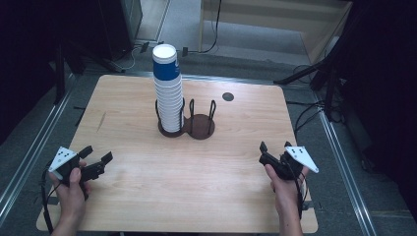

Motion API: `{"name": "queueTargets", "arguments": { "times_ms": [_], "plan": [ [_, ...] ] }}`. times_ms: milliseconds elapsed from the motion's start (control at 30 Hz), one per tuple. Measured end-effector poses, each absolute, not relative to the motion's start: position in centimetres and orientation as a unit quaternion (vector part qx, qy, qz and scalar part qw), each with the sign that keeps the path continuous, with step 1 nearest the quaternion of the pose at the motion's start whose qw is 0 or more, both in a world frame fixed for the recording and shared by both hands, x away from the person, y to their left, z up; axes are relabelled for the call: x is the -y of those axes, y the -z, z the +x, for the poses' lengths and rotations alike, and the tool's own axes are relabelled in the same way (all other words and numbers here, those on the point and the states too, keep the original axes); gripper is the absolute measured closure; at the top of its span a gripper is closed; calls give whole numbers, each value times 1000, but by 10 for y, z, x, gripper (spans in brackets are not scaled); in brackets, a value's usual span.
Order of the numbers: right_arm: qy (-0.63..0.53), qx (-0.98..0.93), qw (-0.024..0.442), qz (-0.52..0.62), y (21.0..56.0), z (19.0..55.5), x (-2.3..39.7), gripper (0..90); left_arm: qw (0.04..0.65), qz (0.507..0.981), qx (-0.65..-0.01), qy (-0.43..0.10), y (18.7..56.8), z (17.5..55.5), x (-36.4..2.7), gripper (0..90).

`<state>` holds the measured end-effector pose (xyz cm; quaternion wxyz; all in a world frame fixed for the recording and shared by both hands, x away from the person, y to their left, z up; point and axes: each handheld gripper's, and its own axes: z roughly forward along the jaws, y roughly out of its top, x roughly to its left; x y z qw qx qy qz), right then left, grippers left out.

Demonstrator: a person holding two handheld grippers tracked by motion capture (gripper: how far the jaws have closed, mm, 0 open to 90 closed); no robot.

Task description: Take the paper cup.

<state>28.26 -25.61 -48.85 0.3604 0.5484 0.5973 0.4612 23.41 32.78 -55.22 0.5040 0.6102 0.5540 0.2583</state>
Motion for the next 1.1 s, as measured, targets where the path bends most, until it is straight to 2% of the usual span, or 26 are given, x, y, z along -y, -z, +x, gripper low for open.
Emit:
{"name": "queueTargets", "arguments": {
  "times_ms": [200,867,1100],
  "plan": [
    [-468,-611,352,533,474,290,239,130,502,613,-557,-251,552,236,-328,100],
    [-509,-620,339,491,443,302,188,129,498,616,-557,-250,552,236,-327,99],
    [-513,-627,337,479,440,306,172,93,498,615,-558,-250,552,237,-327,72]
  ]
}}
